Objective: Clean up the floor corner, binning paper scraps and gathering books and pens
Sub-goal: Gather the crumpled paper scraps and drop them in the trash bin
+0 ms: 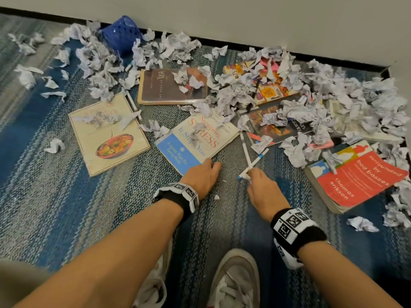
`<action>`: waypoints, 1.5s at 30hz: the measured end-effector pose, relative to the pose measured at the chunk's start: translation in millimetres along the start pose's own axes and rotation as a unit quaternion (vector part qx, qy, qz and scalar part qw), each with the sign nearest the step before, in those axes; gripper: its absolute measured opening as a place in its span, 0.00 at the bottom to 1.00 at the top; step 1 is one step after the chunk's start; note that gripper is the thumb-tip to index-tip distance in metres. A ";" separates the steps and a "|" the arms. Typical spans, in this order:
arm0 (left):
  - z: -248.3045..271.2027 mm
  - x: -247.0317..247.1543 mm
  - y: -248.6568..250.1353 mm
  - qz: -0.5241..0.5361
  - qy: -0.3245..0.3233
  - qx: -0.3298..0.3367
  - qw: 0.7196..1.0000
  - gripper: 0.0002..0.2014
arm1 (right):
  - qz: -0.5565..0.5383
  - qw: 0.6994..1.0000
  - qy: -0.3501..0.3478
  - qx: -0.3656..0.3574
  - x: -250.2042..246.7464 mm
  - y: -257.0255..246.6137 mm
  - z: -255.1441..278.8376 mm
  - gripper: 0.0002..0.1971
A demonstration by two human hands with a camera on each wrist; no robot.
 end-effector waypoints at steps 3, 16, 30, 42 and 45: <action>-3.2 -10.2 -4.9 0.047 -0.009 -0.014 0.999 0.05 | -0.008 0.998 0.023 -0.054 -8.4 -13.2 6.1 0.19; -10.7 -17.0 10.1 0.064 -0.066 0.037 0.995 0.16 | 0.138 0.976 -0.064 -0.157 40.9 -75.1 -2.4 0.15; -54.5 -66.1 58.7 0.099 0.027 0.059 0.993 0.19 | -0.296 0.893 0.280 0.191 -51.5 101.1 70.7 0.04; -111.0 -60.2 119.2 0.028 0.033 0.055 0.998 0.22 | -0.169 0.831 0.214 0.484 -15.0 256.3 163.2 0.20; -113.1 -71.1 136.6 0.060 0.051 0.071 0.994 0.16 | -0.127 0.848 0.196 0.475 -10.7 257.6 158.9 0.22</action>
Point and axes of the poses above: each hand's wrist, its own z-axis away from the middle knuckle, its own x-axis out of the palm, y = z × x, the point moved 10 cm from there along -z, towards the middle knuckle, and after that the axes turned 5 degrees about -y, right-handed, at the moved point
